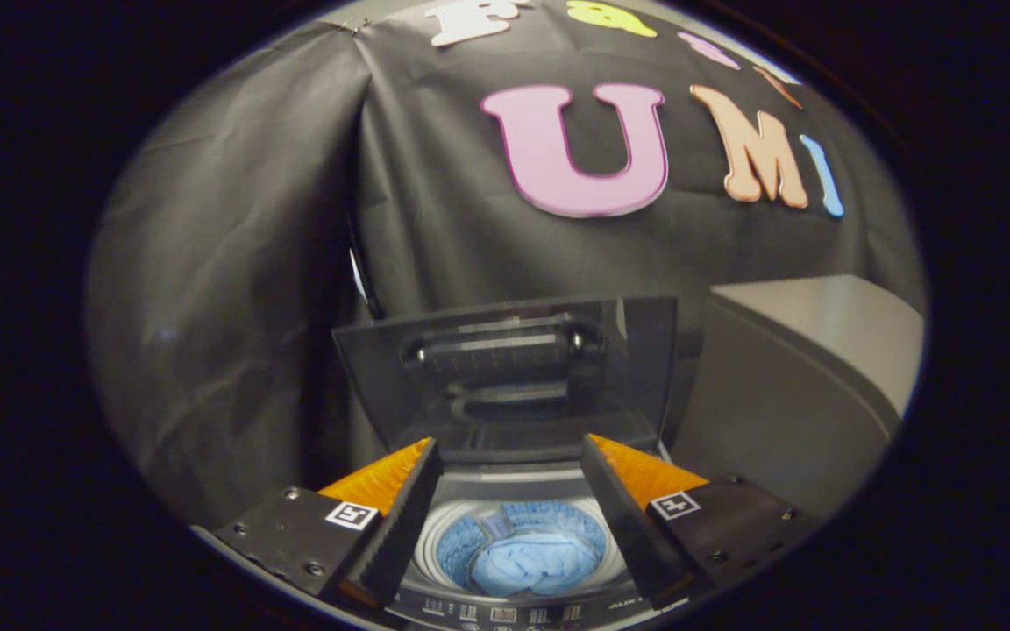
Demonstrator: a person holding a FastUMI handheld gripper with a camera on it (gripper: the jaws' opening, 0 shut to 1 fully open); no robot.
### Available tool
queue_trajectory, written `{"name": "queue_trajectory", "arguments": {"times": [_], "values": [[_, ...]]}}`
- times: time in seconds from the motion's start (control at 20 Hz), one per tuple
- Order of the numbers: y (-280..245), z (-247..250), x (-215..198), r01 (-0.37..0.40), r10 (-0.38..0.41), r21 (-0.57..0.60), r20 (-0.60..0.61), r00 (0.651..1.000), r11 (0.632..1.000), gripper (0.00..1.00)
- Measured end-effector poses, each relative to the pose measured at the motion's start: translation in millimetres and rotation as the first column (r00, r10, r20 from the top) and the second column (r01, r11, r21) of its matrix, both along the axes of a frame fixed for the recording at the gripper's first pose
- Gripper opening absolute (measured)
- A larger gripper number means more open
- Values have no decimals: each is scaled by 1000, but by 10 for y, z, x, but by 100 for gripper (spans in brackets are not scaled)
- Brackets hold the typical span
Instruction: Put the clothes into the washing machine and then close the washing machine lid.
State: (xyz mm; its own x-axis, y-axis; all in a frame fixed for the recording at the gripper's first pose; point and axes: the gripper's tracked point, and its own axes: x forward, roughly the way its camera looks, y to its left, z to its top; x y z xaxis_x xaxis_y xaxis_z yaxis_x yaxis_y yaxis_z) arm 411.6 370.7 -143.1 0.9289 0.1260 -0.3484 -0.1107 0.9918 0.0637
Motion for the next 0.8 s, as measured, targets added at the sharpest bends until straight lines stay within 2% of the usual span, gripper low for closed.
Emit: {"name": "queue_trajectory", "arguments": {"times": [0.2, 0.35, 0.45, 0.65, 0.75, 0.8], "values": [[9, 365, 305, -19, 29, -74, 136, 990, 997, 97], [62, 514, 538, -23, 47, -126, 189, 981, 992, 97], [88, 599, 745, 3, 21, -109, 213, 977, 994, 97], [-151, 568, 1159, 118, -112, -18, 212, 971, 993, 98], [-207, 550, 1331, 159, -146, -29, 257, 955, 987, 97], [-166, 536, 1396, 158, -138, -57, 267, 954, 986, 97]]}}
